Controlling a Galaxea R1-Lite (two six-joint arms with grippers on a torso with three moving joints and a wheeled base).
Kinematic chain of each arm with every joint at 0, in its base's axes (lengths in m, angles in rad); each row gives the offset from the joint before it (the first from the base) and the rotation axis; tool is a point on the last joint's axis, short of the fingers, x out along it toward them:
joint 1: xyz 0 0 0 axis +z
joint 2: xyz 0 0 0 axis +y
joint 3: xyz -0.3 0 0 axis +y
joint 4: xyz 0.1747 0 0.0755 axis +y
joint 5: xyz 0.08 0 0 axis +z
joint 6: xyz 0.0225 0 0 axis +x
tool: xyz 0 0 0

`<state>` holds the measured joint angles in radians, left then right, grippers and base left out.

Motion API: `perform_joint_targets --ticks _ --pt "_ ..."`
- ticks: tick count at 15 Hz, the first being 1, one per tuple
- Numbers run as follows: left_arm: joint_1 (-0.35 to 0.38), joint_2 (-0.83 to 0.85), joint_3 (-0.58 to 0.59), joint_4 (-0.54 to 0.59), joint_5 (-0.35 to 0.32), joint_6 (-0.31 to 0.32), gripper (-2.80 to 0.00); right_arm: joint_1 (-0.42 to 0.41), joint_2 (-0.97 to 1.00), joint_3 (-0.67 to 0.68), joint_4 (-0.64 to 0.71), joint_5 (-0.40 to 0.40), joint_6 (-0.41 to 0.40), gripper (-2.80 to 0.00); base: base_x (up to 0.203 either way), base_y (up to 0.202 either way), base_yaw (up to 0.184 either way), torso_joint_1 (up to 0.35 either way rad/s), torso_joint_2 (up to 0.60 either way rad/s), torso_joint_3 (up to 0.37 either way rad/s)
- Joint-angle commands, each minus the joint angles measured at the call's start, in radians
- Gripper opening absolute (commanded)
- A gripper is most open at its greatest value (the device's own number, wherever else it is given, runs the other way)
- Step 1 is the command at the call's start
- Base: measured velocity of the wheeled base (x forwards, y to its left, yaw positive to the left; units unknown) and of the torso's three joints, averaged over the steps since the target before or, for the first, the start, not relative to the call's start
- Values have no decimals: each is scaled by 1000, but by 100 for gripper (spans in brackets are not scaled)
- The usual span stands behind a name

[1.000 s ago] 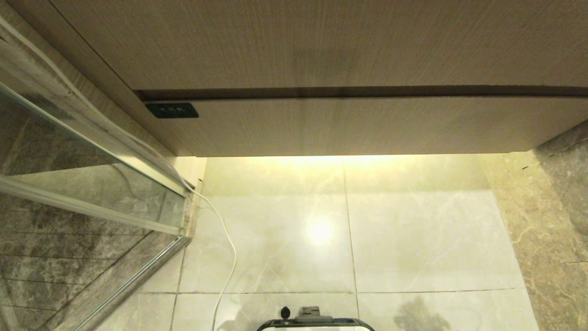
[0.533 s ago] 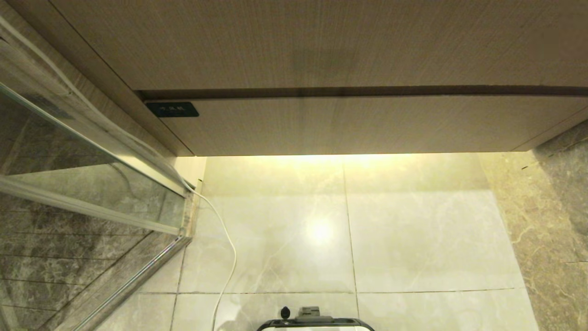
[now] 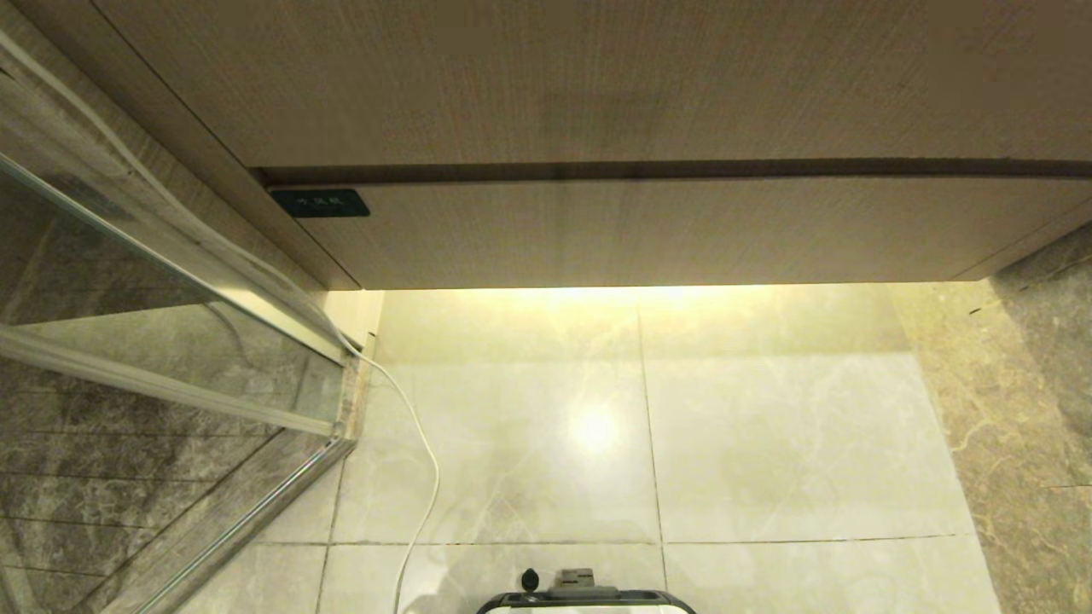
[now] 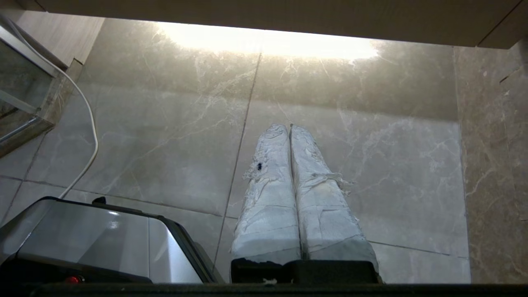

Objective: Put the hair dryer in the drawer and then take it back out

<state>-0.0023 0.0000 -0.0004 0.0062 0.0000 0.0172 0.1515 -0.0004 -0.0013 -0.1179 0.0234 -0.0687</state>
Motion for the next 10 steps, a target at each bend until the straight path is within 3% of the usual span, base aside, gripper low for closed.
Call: perform_joint_targets --ticks 1,10 --pt "1 0 2 0 0 0 -280 0 -40 41 0 -2 7 -280 0 0 0 0 0 0" --pt "-1 0 2 0 0 0 -280 0 -40 41 0 -7 18 -280 0 0 0 0 0 0"
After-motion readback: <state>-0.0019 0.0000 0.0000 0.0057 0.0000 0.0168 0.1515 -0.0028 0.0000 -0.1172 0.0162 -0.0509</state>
